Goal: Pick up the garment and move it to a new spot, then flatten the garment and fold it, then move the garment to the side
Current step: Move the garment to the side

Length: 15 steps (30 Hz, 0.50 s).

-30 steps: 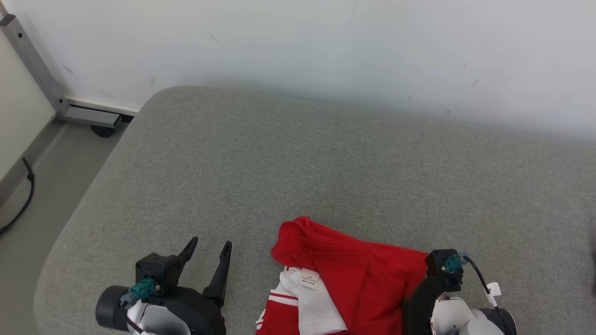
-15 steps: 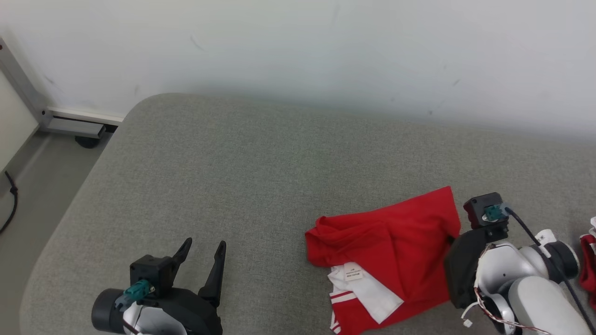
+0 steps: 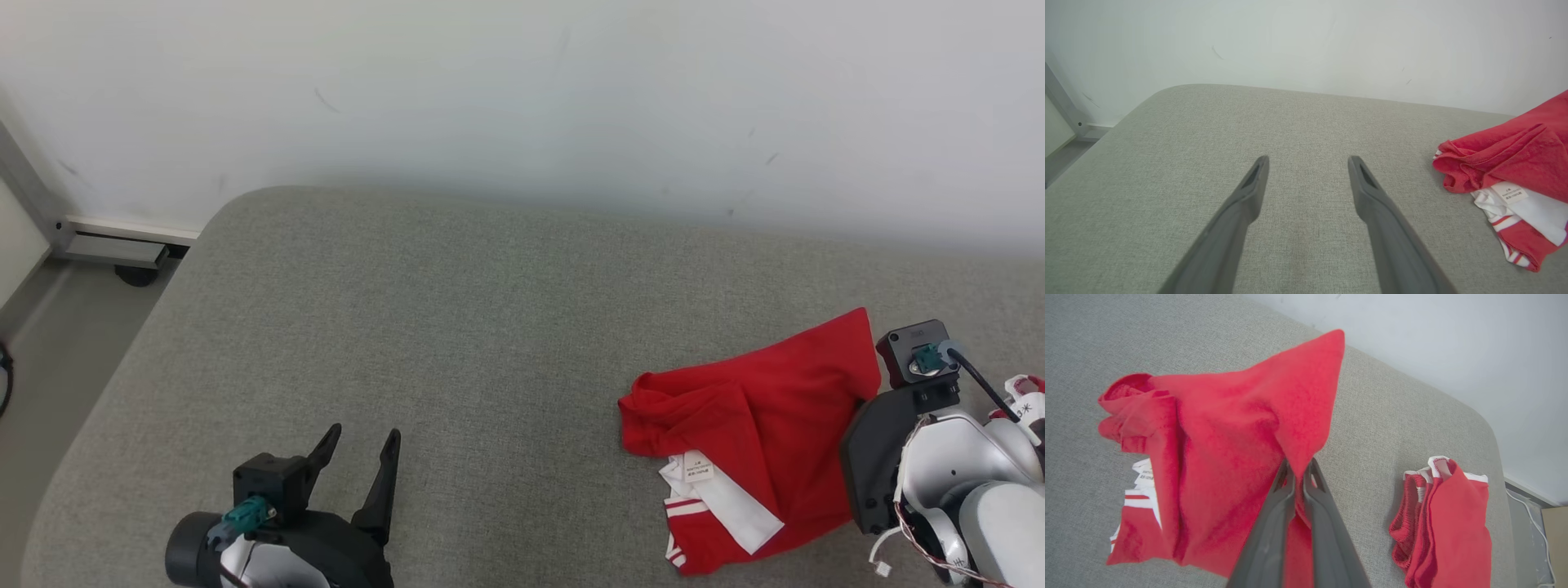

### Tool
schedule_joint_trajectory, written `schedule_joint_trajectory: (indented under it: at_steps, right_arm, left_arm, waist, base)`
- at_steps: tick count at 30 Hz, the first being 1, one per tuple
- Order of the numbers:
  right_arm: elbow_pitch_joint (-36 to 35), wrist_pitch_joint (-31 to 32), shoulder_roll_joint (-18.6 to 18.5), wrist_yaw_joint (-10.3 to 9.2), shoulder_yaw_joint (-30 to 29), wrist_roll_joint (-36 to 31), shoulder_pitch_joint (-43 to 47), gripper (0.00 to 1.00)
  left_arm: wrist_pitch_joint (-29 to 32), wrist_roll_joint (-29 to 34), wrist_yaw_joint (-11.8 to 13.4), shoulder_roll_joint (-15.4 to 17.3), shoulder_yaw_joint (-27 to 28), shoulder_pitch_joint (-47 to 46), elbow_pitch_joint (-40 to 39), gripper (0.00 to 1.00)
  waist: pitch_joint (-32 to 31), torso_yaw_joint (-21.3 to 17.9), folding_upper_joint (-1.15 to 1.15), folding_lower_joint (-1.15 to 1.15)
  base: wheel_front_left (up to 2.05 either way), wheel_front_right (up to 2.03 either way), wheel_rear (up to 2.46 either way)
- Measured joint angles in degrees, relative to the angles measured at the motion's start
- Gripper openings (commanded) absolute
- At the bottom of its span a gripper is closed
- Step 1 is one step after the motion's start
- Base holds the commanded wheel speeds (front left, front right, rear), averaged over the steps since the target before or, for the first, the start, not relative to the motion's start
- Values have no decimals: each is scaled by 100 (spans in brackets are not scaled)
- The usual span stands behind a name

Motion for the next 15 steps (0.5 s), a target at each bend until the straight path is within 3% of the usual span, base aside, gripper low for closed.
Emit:
schedule_joint_trajectory:
  at_steps: [15]
  right_arm:
    - [-435, 571, -261, -42, -709, -87, 144, 0]
  left_arm:
    - [-43, -3, 0, 9, -5, 119, -22, 100]
  waist:
    - [-44, -167, 0, 0]
  base:
    - [0, 0, 0]
